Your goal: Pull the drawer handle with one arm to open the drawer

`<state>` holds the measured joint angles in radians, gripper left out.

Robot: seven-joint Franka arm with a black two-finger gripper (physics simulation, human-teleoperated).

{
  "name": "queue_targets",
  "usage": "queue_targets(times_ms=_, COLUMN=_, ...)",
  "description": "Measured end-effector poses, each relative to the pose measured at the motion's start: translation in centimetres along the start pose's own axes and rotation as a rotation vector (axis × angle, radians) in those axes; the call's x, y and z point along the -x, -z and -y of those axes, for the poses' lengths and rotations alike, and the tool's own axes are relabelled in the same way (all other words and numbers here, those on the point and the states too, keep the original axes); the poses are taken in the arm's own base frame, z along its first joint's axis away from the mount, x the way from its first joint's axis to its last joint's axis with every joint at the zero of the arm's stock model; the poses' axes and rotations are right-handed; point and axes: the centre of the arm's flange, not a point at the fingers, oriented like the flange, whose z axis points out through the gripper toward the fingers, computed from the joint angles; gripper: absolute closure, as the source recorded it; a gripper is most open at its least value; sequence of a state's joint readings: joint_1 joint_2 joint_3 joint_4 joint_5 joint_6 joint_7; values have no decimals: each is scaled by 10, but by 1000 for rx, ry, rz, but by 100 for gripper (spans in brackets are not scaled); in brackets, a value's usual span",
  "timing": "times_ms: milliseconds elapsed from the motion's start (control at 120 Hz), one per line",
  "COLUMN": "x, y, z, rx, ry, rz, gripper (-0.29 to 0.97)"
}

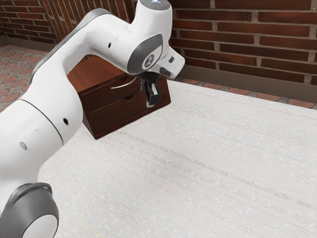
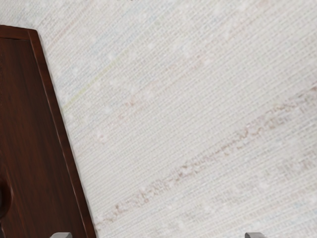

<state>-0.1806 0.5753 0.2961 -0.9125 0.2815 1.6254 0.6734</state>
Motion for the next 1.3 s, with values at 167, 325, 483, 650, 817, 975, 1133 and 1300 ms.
queue_targets(times_ms=167, x=-4, y=-31, z=33, rx=-5, ry=51, rz=-34, gripper=30)
queue_targets(times_ms=325, x=26, y=-58, z=79, rx=-31, ry=153, rz=-30, gripper=32)
queue_targets(times_ms=483, x=38, y=-70, z=98, rx=-60, ry=209, rz=-40, gripper=35)
queue_targets(times_ms=650, x=40, y=-105, z=109, rx=-67, ry=237, rz=-35, gripper=36)
queue_targets(times_ms=817, x=42, y=-94, z=114, rx=-91, ry=253, rz=-61, gripper=37)
queue_targets(times_ms=975, x=49, y=-83, z=122, rx=-121, ry=271, rz=-86, gripper=38)
queue_targets(times_ms=1133, x=44, y=-99, z=123, rx=-128, ry=272, rz=-88, gripper=39)
queue_targets(times_ms=1300, x=40, y=-117, z=123, rx=-126, ry=271, rz=-84, gripper=40)
